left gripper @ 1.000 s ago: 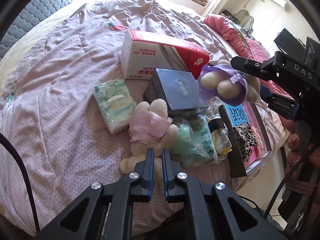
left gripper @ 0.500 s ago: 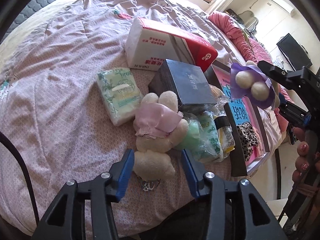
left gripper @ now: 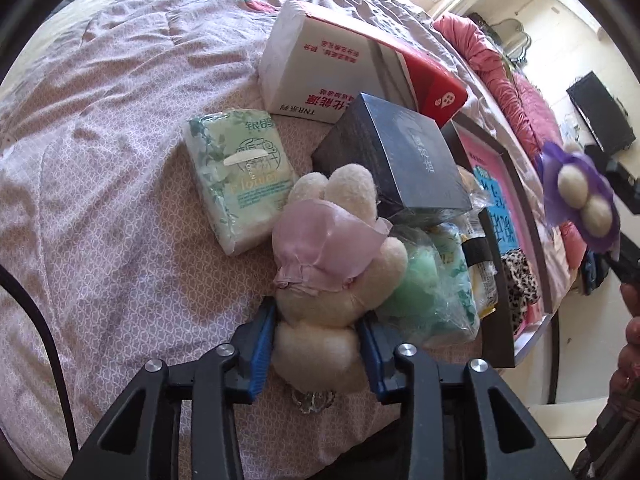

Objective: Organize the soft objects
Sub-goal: 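Lift both plush toys and carry them over the pink book tray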

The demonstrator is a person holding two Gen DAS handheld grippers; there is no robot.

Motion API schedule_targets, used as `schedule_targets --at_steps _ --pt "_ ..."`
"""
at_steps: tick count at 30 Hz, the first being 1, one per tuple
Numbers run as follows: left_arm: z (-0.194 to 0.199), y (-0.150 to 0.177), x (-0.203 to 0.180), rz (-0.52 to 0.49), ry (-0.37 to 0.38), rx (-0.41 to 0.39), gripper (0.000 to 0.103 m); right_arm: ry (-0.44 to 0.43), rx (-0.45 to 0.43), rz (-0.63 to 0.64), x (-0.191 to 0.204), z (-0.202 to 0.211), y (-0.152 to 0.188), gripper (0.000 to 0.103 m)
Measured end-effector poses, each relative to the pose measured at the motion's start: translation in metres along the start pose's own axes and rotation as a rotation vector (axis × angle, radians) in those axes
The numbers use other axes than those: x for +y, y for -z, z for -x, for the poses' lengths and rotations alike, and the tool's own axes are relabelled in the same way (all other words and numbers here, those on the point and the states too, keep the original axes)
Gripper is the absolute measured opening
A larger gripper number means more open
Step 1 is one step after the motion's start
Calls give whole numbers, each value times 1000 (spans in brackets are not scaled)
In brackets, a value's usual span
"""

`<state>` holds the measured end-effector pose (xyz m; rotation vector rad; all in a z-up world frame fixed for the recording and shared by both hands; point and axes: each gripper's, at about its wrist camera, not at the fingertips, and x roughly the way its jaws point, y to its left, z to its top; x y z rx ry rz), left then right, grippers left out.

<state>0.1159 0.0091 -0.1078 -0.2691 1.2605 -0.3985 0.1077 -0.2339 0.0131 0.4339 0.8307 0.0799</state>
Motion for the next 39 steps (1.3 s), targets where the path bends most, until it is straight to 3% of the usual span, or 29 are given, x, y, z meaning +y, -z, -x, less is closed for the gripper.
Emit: schedule_targets --at_steps 7,21,30,39 --pt "32 2 -10 -12 15 -73 36 2 -30 -1 -7 17 -1 50" --pt "94 1 -93 -171 2 -193 37 26 -124 13 -35 71 -1 50" --pt "95 0 -158 -277 11 -205 36 66 -204 -48 -87 115 -9 50" --pt "70 3 -208 -372 23 -153 37 136 -241 -52 -122 139 -9 50"
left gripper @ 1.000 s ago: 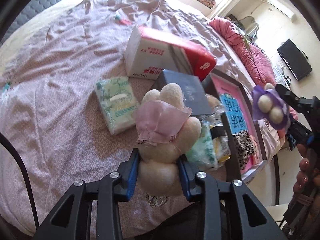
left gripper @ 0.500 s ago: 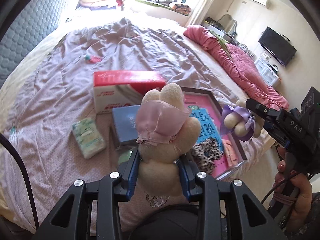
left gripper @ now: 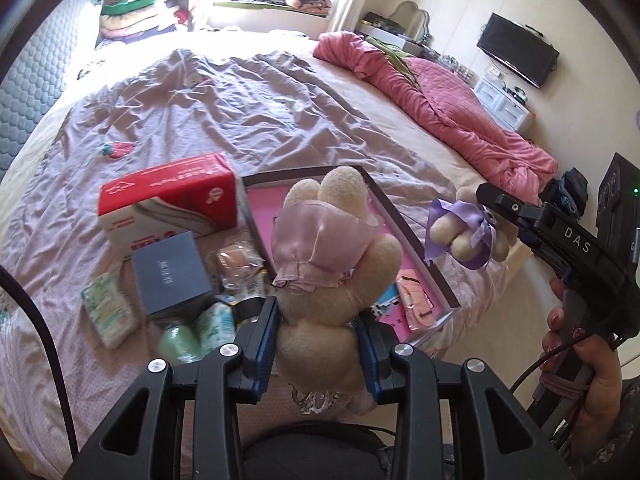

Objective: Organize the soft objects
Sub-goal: 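Lift both plush toys and carry them over the pink book tray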

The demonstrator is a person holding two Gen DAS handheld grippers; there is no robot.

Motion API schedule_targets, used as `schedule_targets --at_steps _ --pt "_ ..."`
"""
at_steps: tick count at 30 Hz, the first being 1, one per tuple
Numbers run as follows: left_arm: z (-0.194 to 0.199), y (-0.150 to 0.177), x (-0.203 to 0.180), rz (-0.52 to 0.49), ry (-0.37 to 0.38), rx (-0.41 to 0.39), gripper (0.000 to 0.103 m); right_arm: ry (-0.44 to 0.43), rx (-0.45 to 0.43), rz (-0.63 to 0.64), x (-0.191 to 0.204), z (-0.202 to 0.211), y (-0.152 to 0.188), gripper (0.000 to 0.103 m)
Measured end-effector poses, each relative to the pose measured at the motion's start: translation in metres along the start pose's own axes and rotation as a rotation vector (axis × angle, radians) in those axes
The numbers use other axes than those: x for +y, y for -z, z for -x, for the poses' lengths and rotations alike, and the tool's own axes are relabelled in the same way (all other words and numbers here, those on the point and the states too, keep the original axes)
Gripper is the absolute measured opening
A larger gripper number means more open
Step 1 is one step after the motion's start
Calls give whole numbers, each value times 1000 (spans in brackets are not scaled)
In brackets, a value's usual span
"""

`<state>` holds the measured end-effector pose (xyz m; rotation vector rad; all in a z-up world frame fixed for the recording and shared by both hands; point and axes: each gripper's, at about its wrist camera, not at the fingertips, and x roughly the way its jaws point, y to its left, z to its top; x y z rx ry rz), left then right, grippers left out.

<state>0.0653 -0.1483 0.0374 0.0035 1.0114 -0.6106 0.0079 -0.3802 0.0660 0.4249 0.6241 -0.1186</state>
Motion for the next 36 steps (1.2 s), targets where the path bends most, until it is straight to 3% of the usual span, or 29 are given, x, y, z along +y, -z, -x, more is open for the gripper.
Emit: schedule_targets --at_steps 14,28,36 --pt "-77 -2 -40 -92 -4 154 37 101 63 75 -29 -15 18 50" --pt "-133 -2 -33 -101 -54 273 37 102 218 288 -16 -53 51 50" --pt "-144 -6 -29 -90 -42 289 37 46 306 306 -14 -77 70 50"
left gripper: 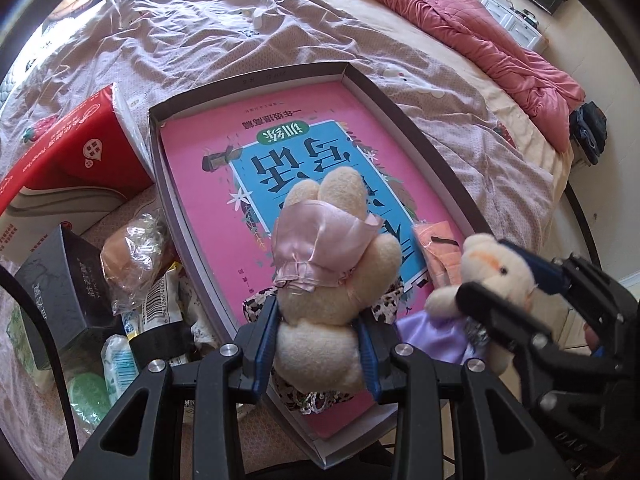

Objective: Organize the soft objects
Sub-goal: 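Lift both plush toys and carry them over the pink book tray, then lower both plush toys onto the tray and open both tools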

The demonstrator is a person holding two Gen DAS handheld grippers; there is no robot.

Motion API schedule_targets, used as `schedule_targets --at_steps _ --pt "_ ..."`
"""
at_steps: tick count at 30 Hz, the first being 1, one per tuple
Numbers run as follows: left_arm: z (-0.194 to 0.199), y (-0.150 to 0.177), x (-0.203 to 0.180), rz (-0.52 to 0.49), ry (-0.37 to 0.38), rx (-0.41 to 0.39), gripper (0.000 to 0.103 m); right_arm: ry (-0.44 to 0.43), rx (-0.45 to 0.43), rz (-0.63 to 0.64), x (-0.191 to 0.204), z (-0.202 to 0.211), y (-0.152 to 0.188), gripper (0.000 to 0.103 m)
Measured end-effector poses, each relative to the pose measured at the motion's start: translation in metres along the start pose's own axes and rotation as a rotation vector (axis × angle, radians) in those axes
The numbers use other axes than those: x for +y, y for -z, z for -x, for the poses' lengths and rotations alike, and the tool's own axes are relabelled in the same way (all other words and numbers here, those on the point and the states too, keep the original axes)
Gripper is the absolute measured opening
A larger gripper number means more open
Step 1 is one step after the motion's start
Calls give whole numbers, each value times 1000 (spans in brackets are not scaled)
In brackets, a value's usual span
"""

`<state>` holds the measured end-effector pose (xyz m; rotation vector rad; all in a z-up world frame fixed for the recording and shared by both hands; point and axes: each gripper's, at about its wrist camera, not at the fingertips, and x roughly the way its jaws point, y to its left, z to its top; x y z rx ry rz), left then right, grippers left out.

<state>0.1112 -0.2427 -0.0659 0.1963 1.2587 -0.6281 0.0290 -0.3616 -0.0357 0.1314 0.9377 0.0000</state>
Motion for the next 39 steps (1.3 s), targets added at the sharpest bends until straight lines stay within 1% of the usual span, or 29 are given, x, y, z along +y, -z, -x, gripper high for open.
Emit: schedule_targets --at_steps 4,8,13,22,26,28,31,33,35,39 --pt "-4 -3 4 14 9 3 37 -18 27 18 4 -12 6 50" --pt "-8 -7 6 20 12 7 37 -36 21 30 9 -21 10 50" --pt "-12 -10 7 27 18 12 37 6 14 61 16 -32 14 52" --pt "-20 -16 9 42 22 37 38 14 20 48 10 -35 13 53" --pt "-23 -18 9 49 20 45 39 30 13 57 7 -30 13 63" --pt "-25 -19 8 52 21 52 40 36 15 56 4 -28 13 63" --pt "-26 -19 7 48 19 58 42 42 3 34 -4 -20 12 63" --pt "-26 -18 6 47 24 61 49 40 -9 13 -10 -16 11 65" --pt "-27 -17 5 45 25 65 53 48 -16 -20 -17 -11 9 68" --pt "-26 -15 3 44 25 64 58 50 -32 -68 -27 -4 8 68"
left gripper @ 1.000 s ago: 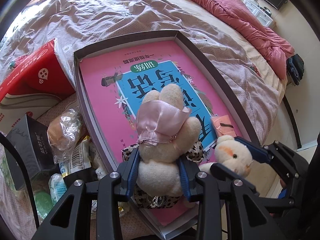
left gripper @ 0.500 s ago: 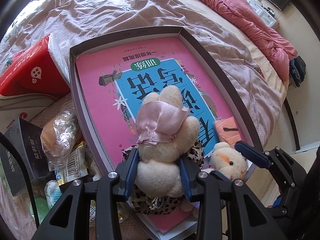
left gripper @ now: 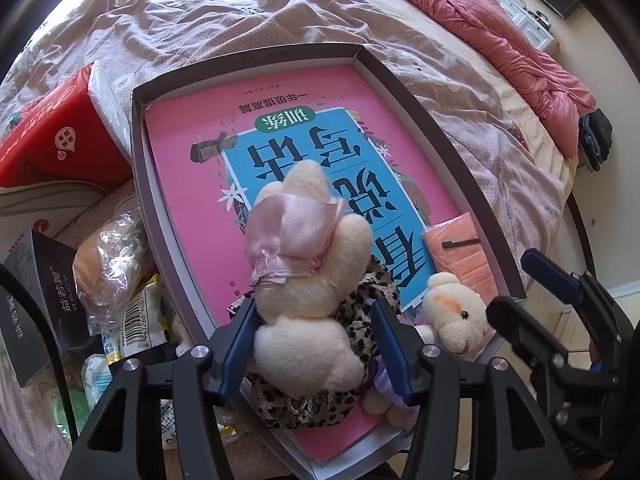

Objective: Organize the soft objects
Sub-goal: 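Lower both plush toys onto the tray and open both tools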

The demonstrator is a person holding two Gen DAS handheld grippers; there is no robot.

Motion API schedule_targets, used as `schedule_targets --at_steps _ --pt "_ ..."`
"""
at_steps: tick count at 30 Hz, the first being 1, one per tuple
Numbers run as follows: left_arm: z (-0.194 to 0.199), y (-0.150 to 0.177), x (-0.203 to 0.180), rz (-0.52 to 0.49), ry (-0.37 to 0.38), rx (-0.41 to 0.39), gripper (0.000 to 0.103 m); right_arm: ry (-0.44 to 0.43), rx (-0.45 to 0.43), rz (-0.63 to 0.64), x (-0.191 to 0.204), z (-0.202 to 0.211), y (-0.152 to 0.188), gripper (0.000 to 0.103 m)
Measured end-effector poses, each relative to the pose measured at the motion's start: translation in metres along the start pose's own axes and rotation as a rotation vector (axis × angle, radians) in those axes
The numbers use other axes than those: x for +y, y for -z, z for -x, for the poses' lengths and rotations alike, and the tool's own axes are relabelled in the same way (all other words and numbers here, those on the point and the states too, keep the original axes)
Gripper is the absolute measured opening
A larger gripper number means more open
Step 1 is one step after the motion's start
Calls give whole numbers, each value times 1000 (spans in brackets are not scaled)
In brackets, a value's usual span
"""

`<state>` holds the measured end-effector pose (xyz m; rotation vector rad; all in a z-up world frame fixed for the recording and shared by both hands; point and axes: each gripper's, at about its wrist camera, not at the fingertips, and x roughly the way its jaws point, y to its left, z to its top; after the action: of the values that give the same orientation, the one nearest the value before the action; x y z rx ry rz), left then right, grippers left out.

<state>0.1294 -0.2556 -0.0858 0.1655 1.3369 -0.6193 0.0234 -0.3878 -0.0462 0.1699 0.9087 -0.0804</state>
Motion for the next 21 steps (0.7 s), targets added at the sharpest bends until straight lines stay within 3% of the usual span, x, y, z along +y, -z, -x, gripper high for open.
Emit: schedule_targets --at_steps 12,21 --pt "20 6 3 16 45 -50 73 28 -8 -58 -4 11 -3 69" --pt "42 15 6 32 53 -92 74 25 -28 -89 -3 24 -6 70"
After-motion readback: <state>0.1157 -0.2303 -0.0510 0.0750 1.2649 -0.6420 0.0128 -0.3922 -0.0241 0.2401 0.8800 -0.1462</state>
